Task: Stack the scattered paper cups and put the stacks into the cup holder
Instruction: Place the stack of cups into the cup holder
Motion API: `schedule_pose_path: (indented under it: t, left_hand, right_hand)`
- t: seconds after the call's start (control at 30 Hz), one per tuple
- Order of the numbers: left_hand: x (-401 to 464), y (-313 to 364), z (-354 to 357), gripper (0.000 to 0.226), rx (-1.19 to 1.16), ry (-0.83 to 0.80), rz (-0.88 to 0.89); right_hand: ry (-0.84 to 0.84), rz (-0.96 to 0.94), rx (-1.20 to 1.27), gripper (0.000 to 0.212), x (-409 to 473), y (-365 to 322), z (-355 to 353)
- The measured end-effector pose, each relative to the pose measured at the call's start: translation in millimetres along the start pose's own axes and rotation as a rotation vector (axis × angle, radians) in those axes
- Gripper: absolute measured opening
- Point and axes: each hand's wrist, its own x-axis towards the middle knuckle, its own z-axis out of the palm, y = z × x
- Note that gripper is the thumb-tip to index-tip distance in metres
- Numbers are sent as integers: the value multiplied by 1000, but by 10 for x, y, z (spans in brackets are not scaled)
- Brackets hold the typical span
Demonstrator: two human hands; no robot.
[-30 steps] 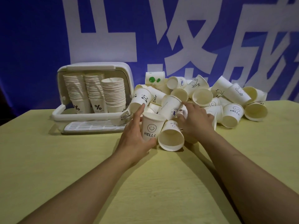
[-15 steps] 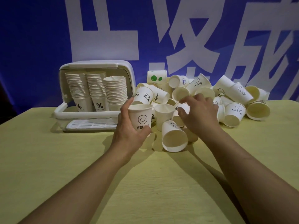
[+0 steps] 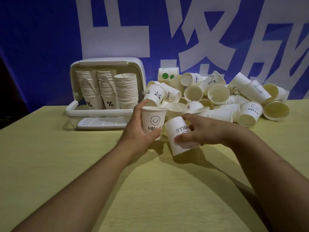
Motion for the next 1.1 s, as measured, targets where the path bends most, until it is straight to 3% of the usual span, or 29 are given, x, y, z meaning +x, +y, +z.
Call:
schedule_pose_path:
  t: [0.1, 0.3, 0.4, 0.57, 0.63, 0.73, 0.83, 0.93, 1.1]
  left_hand:
    - [-5, 47, -13, 88, -50, -4, 30]
    - [-5, 52, -36, 79, -154, -66, 85]
    - [-66, 72, 13, 80, -184, -200, 117]
    - [-102, 87, 106, 89, -183, -273, 145]
    - [-105, 93, 107, 93, -178, -261, 147]
    - [-110, 85, 84, 98, -178, -239, 160]
    - [-113, 112, 71, 101, -197, -229, 159]
    - [-122, 128, 71, 100, -212, -210, 168]
    - [-79, 118, 52, 104, -252, -116, 139]
  right_hand:
    - [106, -62, 140, 74, -14, 30, -70]
    - [762, -237, 433, 67, 74, 41, -109]
    - [912, -272, 431, 61, 98, 19, -39]
    - [815, -472, 484, 69, 63, -79, 120]
    - [768, -500, 425, 52, 97, -70, 171]
    - [717, -476, 575, 15, 133, -86, 218]
    - [705, -459, 666, 12, 141, -118, 262]
    - [635, -426, 711, 42, 132, -111, 273]
    - [620, -431, 459, 24, 129, -121, 307]
